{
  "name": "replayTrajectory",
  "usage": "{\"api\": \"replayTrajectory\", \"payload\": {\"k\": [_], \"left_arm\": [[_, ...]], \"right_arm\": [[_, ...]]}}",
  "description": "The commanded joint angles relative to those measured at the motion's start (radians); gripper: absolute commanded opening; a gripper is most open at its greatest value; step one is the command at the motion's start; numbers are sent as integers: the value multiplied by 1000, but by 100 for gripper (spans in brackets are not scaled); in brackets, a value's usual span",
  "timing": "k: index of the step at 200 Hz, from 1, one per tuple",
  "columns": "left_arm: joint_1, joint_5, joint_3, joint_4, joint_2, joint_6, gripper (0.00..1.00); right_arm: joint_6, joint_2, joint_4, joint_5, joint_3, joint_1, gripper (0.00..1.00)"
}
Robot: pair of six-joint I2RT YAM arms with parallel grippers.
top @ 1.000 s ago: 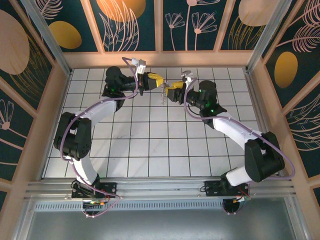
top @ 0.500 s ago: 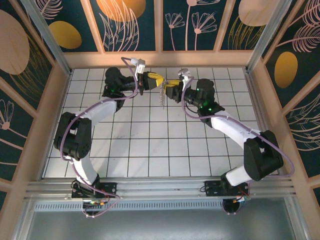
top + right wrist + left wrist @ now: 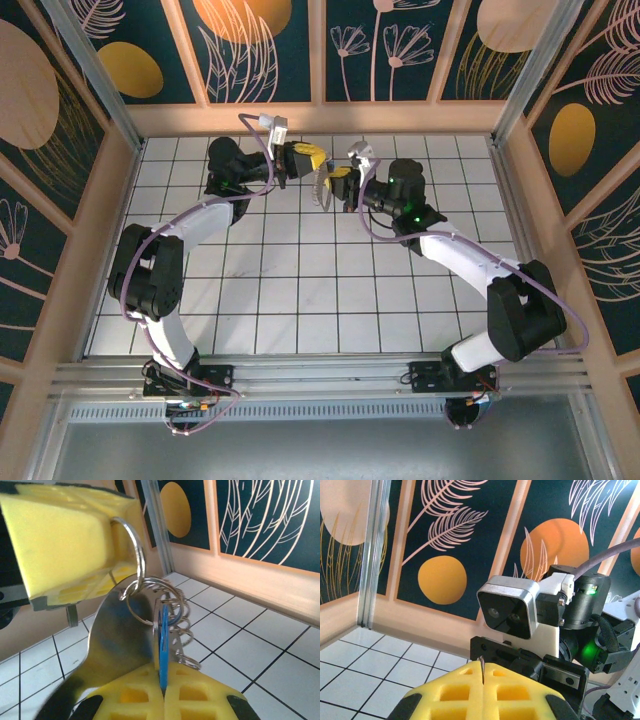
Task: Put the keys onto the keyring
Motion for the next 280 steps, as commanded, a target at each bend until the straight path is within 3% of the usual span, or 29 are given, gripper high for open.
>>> {"api": "replayTrajectory", "payload": {"k": [1, 80, 97, 120, 179, 224, 280], "left_arm": [[-8, -14, 4, 98, -12, -28, 0], [-18, -17, 13, 98, -1, -31, 0], [-18, -28, 13, 100, -2, -33, 0], [-19, -51, 11, 123, 3, -60, 0], [-18, -79, -5, 301, 38, -224, 0], [-22, -94, -20, 431, 61, -339, 0], [-43, -135, -33, 487, 70, -407, 0]], "right_arm": [[-35, -14, -60, -41, 38, 13, 0], [-73, -12, -120, -42, 69, 18, 0], [-73, -29, -128, -26, 57, 11, 27], [-53, -75, -111, -24, 2, -29, 39], [151, -230, 104, -118, -160, -199, 42], [346, -216, 301, -128, -143, -213, 44], [549, -101, 529, -251, -69, -194, 48]]}}
